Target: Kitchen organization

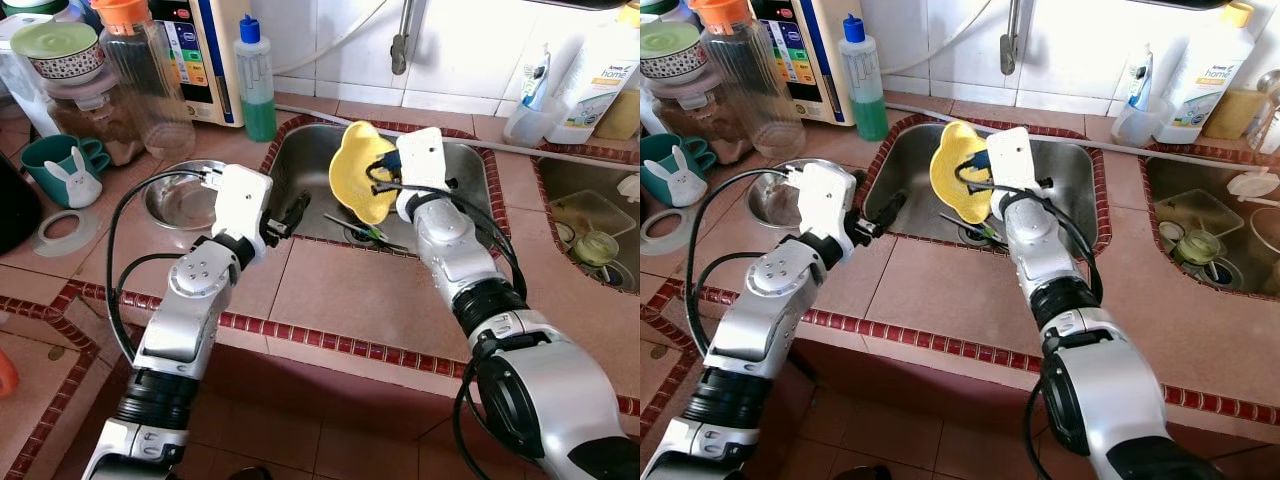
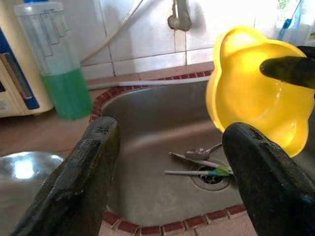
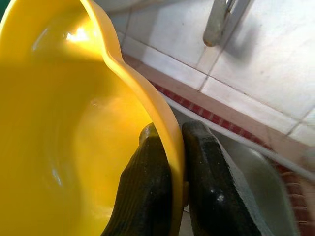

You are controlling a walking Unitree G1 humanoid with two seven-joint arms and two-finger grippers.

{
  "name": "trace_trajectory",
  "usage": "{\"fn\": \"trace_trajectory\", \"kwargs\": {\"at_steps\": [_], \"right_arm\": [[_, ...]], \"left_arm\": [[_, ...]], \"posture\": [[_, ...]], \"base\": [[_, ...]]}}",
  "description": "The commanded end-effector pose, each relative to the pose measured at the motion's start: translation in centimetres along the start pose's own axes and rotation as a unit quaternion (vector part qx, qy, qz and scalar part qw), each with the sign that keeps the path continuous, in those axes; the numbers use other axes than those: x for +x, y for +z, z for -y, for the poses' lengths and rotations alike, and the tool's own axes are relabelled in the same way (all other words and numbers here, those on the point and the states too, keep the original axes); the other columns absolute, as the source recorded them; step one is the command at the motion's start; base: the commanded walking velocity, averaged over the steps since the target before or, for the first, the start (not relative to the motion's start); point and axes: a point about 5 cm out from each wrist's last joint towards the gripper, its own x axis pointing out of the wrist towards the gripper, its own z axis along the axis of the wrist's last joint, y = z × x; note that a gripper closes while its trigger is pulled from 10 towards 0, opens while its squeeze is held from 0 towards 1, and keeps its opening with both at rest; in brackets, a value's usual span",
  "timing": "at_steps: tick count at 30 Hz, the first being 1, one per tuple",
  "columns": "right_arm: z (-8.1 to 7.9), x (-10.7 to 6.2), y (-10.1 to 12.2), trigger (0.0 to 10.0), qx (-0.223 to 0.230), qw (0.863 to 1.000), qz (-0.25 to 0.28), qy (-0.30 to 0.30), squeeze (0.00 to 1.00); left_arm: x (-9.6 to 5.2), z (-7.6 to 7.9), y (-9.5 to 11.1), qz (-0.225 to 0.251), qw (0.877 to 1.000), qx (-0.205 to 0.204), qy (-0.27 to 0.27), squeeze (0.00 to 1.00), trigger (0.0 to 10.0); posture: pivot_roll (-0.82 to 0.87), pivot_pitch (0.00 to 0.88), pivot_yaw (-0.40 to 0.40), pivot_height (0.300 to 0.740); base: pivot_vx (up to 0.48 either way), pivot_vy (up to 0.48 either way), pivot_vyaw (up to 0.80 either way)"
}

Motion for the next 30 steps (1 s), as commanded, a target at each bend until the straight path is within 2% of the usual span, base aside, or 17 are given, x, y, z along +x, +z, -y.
{"fn": "trace_trajectory", "kwargs": {"at_steps": [1, 2, 6, 7, 10, 11, 12, 13, 14, 15, 30], "right_arm": [[0.4, 0.2, 0.7, 0.0, -0.028, 0.999, 0.014, -0.009, 0.00], [0.4, 0.1, 0.2, 0.0, -0.066, 0.998, 0.010, -0.011, 0.00], [0.2, -0.1, -0.7, 0.0, -0.134, 0.991, -0.001, -0.001, 0.00], [0.2, -0.2, -1.0, 0.5, -0.150, 0.989, -0.004, 0.003, 0.00], [0.2, -0.4, -1.7, 0.6, -0.153, 0.988, -0.016, 0.010, 0.00], [0.3, -0.5, -2.0, 2.1, -0.155, 0.988, -0.025, 0.014, 0.29], [0.3, -0.5, -2.0, 2.1, -0.155, 0.988, -0.025, 0.014, 0.29], [0.4, -0.6, -2.4, 3.9, -0.154, 0.987, -0.033, 0.015, 1.00], [0.4, -0.7, -2.5, 4.6, -0.153, 0.987, -0.035, 0.013, 1.00], [0.4, -0.7, -2.5, 10.0, -0.151, 0.988, -0.035, 0.017, 1.00], [0.0, -0.7, -2.7, 10.0, -0.110, 0.992, -0.045, 0.042, 1.00]], "left_arm": [[-0.4, -0.1, 0.0, -0.004, 1.000, 0.007, 0.005, 1.00, 10.0], [-0.6, -0.1, -0.2, -0.008, 1.000, 0.007, 0.008, 1.00, 10.0], [-1.0, -0.1, -0.4, -0.016, 1.000, 0.009, 0.014, 1.00, 10.0], [-1.0, -0.1, -0.4, -0.017, 1.000, 0.010, 0.015, 1.00, 10.0], [-1.1, -0.1, -0.4, -0.020, 1.000, 0.011, 0.017, 1.00, 10.0], [-1.1, -0.2, -0.4, -0.021, 1.000, 0.012, 0.017, 1.00, 10.0], [-1.1, -0.2, -0.4, -0.021, 1.000, 0.012, 0.017, 1.00, 10.0], [-1.2, -0.2, -0.4, -0.022, 0.999, 0.014, 0.018, 1.00, 10.0], [-1.3, -0.2, -0.4, -0.023, 0.999, 0.015, 0.018, 1.00, 10.0], [-1.3, -0.2, -0.5, -0.024, 0.999, 0.015, 0.019, 1.00, 10.0], [-1.1, -0.4, -0.3, -0.026, 0.999, 0.020, 0.022, 1.00, 10.0]], "posture": [[0.10, 0.131, 0.026, 0.740], [0.11, 0.132, 0.025, 0.740], [0.12, 0.133, 0.023, 0.740], [0.12, 0.133, 0.022, 0.740], [0.12, 0.133, 0.022, 0.740], [0.13, 0.134, 0.023, 0.740], [0.13, 0.134, 0.023, 0.740], [0.13, 0.135, 0.023, 0.740], [0.13, 0.135, 0.023, 0.740], [0.13, 0.135, 0.024, 0.740], [0.12, 0.129, 0.027, 0.740]], "base": [[0.000, 0.000, 0.00], [0.000, 0.000, 0.00], [0.000, 0.000, 0.00], [0.000, 0.000, 0.00], [0.000, 0.000, 0.00], [0.000, 0.000, 0.00], [0.000, 0.000, 0.00], [0.000, 0.000, 0.00], [0.000, 0.000, 0.00], [0.000, 0.000, 0.00], [0.000, 0.000, 0.00]]}}
